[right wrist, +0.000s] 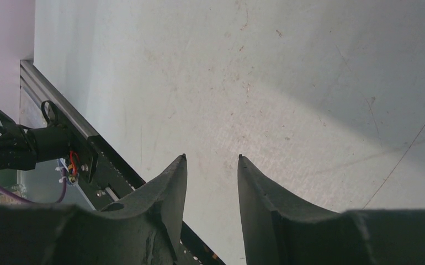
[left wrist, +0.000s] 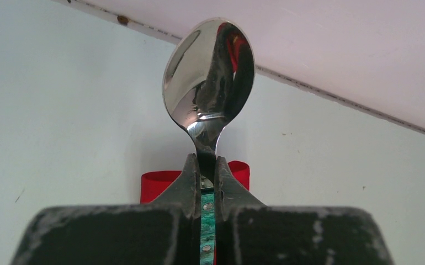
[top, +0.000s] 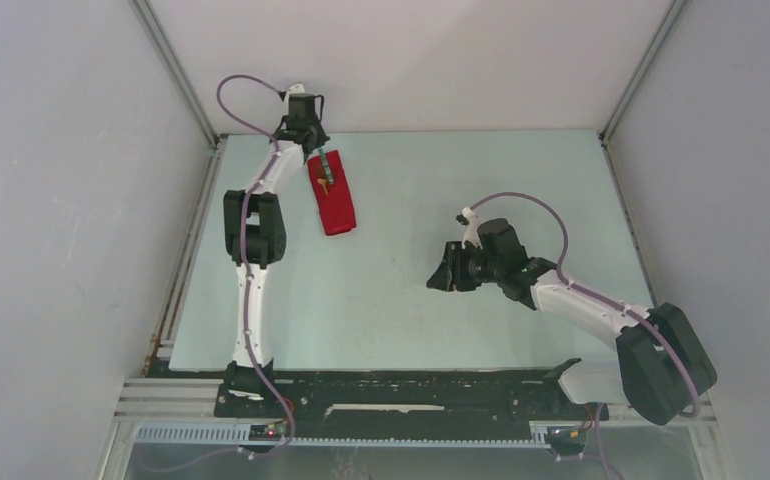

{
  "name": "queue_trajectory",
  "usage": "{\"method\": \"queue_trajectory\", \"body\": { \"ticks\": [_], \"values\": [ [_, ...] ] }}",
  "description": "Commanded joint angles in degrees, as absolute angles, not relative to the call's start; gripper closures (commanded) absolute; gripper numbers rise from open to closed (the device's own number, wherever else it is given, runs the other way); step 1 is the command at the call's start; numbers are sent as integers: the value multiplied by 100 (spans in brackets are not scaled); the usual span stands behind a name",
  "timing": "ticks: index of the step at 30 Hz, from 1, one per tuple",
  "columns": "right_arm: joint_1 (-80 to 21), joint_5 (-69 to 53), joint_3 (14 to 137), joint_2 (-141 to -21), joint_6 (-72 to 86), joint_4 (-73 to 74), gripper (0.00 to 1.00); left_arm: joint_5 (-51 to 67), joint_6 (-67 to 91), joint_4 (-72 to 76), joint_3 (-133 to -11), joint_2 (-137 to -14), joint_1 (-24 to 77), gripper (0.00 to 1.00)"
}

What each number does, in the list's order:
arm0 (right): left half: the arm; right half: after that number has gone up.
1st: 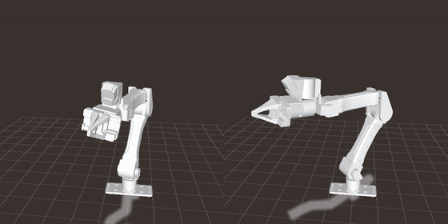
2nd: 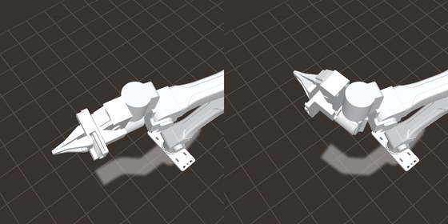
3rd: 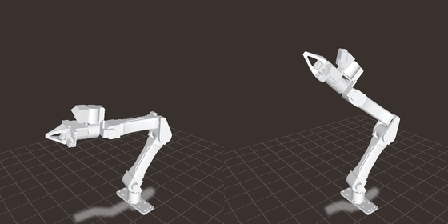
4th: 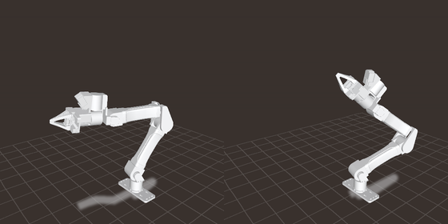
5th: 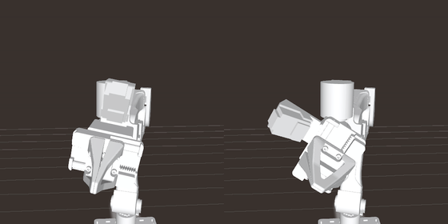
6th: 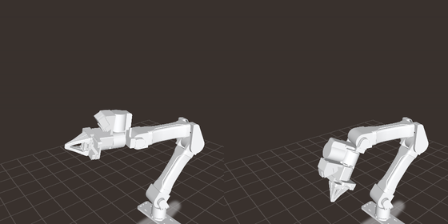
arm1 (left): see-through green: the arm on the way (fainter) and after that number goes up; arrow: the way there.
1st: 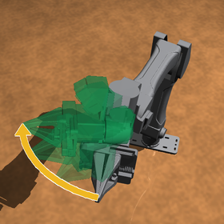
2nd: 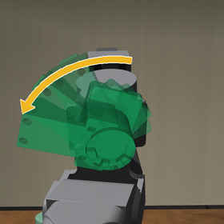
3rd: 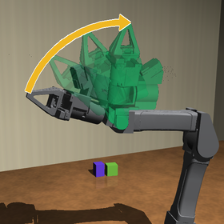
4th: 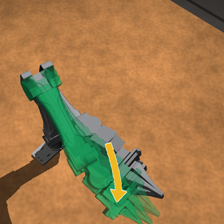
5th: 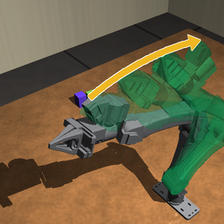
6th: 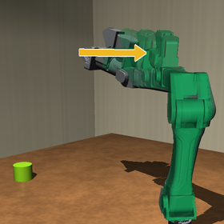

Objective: Fold the napkin into a case and place the utensils inside
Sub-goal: Insert the spoon into the folded napkin.

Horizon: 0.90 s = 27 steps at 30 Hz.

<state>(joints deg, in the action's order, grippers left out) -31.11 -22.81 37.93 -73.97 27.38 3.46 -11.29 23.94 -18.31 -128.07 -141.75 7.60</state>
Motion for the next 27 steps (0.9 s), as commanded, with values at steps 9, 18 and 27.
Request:
{"method": "queue_trajectory", "body": {
  "ticks": [9,18,27],
  "values": [
    [-3042,-2362,3770,-7202,2722,142,55,-505,2676,-2071,-13051,-14113,760,100],
    [-3068,-2355,3727,-7137,2760,136,56,-315,2679,-2147,-12416,-13752,791,100],
    [-3111,-2348,3683,-7059,2816,114,56,-150,2661,-2140,-11902,-13432,836,100]
  ]
}}
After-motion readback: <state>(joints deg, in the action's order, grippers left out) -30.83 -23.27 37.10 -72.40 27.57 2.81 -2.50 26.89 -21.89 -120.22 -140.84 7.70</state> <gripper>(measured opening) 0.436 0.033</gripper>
